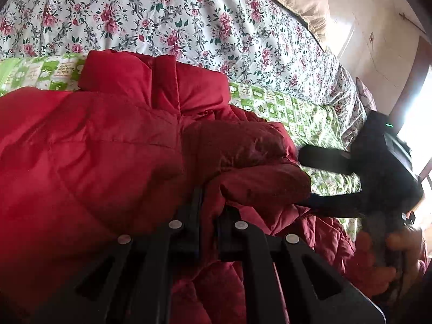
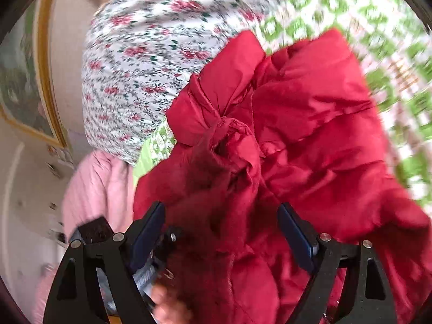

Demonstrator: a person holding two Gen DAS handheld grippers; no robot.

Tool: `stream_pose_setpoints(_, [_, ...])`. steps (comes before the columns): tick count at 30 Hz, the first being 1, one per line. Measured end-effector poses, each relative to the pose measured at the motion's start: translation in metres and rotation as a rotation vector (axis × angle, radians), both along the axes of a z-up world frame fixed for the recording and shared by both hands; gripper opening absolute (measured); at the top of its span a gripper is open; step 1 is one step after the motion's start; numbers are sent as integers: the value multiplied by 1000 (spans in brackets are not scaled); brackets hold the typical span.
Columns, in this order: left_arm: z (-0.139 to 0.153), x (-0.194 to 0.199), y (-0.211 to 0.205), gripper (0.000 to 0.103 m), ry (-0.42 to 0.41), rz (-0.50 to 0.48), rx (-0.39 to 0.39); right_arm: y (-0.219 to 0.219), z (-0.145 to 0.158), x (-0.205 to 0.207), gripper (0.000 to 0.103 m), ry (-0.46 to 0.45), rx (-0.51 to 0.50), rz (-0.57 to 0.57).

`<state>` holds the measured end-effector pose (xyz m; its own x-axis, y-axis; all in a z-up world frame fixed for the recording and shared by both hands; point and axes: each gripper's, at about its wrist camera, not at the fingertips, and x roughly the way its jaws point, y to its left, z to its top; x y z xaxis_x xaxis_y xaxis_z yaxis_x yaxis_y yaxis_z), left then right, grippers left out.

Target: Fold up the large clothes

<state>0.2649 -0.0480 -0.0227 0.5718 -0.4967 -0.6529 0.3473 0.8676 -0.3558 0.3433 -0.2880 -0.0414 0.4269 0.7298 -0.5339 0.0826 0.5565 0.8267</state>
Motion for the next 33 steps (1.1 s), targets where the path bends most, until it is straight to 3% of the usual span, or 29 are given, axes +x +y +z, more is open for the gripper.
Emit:
stream_pose_setpoints(2, [-2, 1, -2, 5, 4, -5, 9, 2, -9, 9, 86, 14, 38, -13])
stream_pose_setpoints(4, [-3, 1, -4, 5, 13, -15, 23, 5, -16, 16, 68, 26, 44, -29])
stream_pose_setpoints(6, [-4, 1, -4, 7, 31, -24, 35, 8, -23, 21, 19, 58, 41, -28])
stream_pose_setpoints(9, [-2, -2, 5, 12, 77, -48, 9, 13, -24, 22, 11, 52, 25, -17])
stream_pose_setpoints(15, [14, -29, 39, 27, 93, -44, -52, 25, -5, 21, 8, -16, -51, 36])
stream_pose_setpoints(19, [29, -44, 67, 27, 62, -5, -41, 23, 11, 21, 6, -62, -106, 21])
stream_pose_setpoints(25, [57, -43, 120, 27, -27, 170, -24, 14, 40, 12, 6, -138, -150, 5])
stream_pose_setpoints(33, [29, 3, 138, 27, 54, 208, 2, -9, 88, -6, 6, -275, -185, -35])
